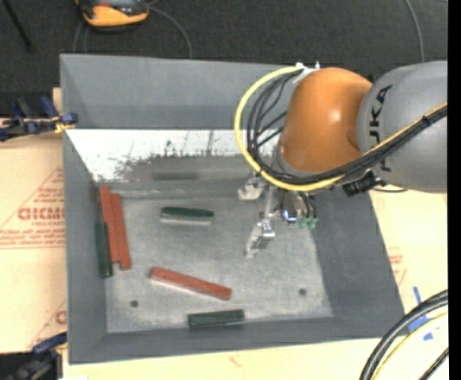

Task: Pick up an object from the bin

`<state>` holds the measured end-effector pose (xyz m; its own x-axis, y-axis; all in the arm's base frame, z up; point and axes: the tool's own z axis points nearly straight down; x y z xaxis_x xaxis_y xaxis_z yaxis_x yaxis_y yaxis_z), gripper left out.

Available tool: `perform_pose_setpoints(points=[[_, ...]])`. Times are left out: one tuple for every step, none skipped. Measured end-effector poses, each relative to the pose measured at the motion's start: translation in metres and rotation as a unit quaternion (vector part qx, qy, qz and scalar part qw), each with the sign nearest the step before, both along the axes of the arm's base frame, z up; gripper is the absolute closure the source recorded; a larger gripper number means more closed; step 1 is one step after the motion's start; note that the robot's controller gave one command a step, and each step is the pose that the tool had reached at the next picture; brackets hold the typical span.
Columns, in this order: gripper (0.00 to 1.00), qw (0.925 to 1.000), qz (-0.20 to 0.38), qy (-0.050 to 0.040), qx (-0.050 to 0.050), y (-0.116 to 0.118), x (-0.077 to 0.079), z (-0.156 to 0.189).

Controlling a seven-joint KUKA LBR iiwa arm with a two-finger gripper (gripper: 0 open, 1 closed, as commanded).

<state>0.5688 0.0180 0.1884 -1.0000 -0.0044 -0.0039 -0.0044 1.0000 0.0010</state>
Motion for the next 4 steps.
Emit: perform_pose_setpoints(points=[[0.00,1.0000,0.000,0.0000,0.000,0.000,0.000,0.000],[0.00,1.0000,0.007,-0.0045,0.000,0.025,0.032,-0.053],[1.00,0.9996,0.029,0.0013,0.000,0.032,0.057,-0.105],[1.00,0.9996,0.029,0.0011,0.000,0.032,0.058,-0.105]])
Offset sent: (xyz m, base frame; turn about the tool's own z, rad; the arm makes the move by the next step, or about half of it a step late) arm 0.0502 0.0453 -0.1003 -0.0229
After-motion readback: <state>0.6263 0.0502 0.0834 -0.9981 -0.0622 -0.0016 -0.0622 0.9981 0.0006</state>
